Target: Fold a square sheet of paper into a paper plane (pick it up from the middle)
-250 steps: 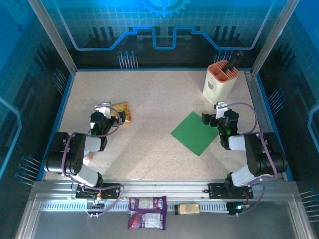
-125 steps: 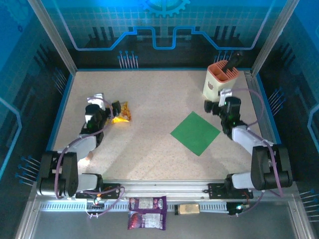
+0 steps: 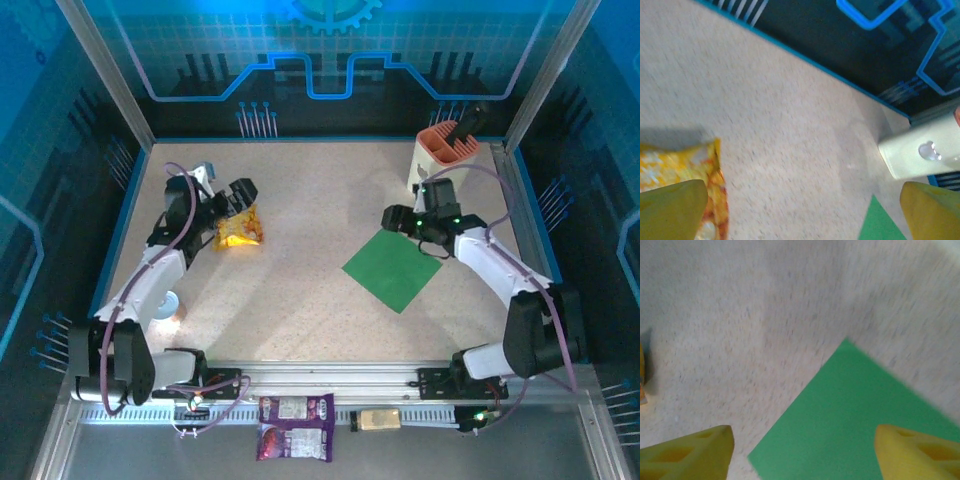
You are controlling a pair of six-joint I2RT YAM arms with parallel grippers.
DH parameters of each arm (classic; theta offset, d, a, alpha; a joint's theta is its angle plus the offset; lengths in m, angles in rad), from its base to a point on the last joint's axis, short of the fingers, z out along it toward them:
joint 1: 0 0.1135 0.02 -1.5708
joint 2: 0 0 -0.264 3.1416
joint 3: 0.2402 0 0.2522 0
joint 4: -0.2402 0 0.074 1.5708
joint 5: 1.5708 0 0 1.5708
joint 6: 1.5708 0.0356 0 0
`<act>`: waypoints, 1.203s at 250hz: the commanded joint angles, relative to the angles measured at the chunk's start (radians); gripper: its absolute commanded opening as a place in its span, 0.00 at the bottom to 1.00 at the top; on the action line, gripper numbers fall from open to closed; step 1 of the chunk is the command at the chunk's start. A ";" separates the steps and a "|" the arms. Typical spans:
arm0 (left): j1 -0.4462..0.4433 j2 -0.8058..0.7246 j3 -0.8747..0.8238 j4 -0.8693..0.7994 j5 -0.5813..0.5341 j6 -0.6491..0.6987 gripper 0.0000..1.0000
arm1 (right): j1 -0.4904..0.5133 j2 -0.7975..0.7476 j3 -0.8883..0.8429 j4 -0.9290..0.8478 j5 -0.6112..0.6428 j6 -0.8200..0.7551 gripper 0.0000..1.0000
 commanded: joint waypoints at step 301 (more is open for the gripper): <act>-0.170 0.351 0.209 -0.183 0.069 -0.068 1.00 | 0.451 0.560 0.212 0.020 -0.161 -0.075 0.57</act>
